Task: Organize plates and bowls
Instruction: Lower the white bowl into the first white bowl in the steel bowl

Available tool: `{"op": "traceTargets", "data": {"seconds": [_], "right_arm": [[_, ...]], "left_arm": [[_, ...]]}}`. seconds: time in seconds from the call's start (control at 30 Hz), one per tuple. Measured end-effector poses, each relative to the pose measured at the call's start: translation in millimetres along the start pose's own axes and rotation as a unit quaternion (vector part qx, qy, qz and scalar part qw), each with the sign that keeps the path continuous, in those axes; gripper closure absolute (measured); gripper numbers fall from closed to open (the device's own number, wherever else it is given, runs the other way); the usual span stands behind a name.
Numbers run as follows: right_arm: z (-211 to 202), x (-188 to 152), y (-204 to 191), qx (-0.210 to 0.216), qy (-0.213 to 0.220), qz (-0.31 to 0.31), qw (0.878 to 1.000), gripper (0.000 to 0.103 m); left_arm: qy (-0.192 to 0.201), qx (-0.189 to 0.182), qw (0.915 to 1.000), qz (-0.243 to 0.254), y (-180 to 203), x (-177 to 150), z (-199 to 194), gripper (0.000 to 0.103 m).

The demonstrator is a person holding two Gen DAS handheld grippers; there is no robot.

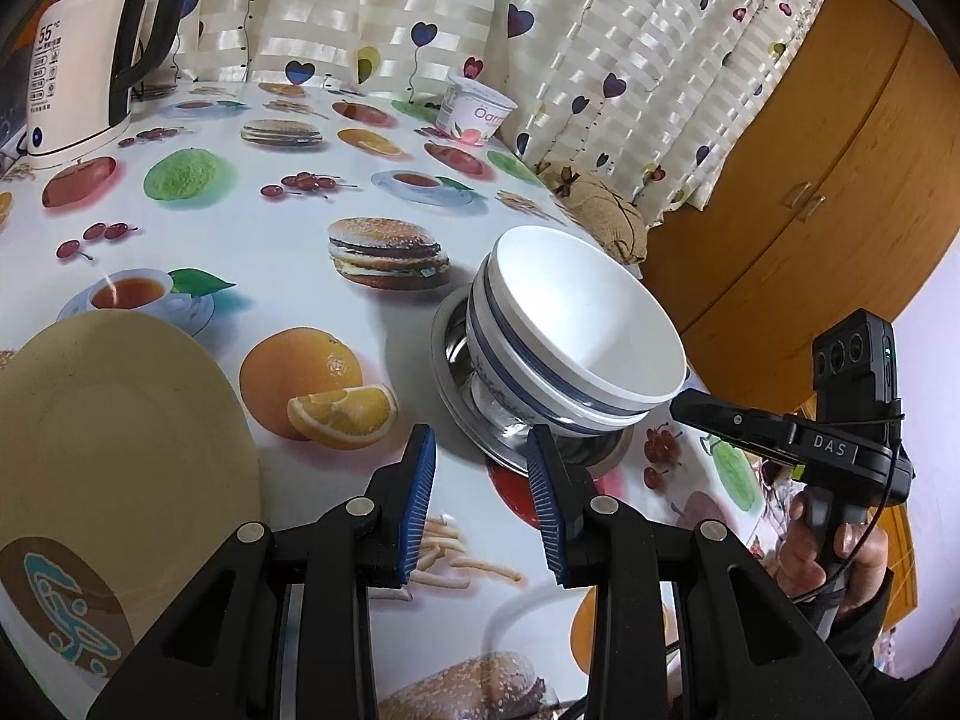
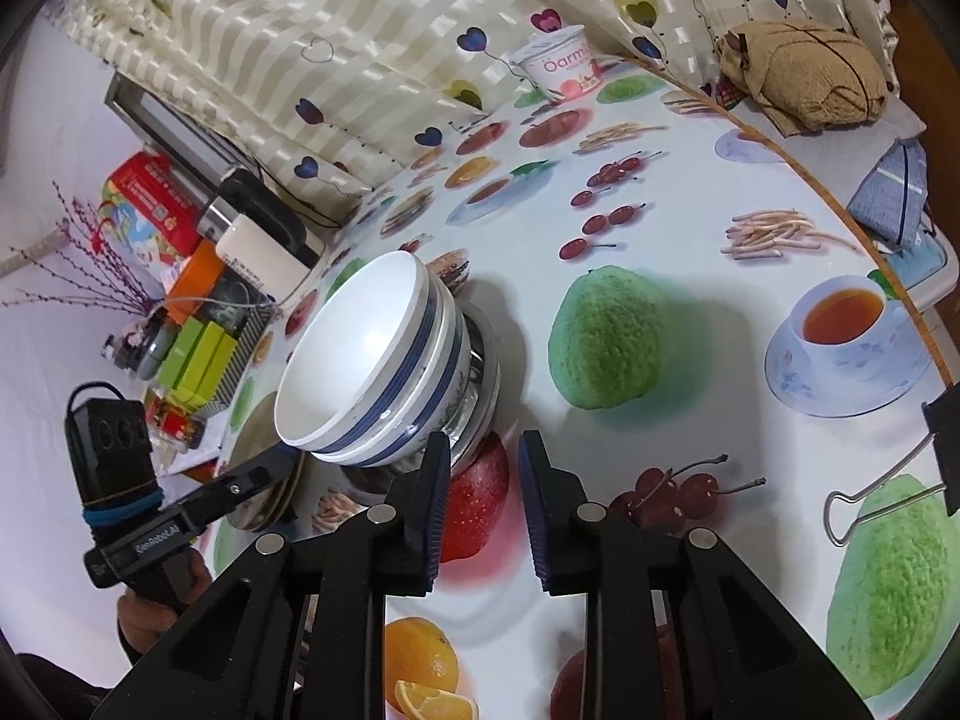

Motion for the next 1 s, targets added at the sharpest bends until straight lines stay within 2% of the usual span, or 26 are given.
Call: {"op": "traceTargets", "data": {"seconds": [0.27,0.37,1.0], "right_arm": [[1.2,-0.8,0.0,0.006,-0.003,0.001,1.000,0.079],[2.2,0.1,1.7,-0.005,-0.004,0.005,1.000,0.079],[6.1,-1.8,-5.4,-0.006,-0.012,-0.005,1.000,0.079]], "left_arm": [[-0.002,0.013,0.9999,-0.006,-3.6,2.3,1.9,0.070],[-0.006,0.023,0.9997,-0.006,-5.7,2.2,2.9,0.070],[-0.011,0.004,0.9996,-0.024,-10.3,6.4,6.0,0.070]]}}
Point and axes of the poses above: each gripper's, at about its wrist camera, not at the fingertips, and z roughly the way its jaws point, y to its right, x to its top, the point moved 3 cm from there along z, roughly the way its jaws point, and after that the axes turned 3 degrees about -x, right-handed, at the moved point
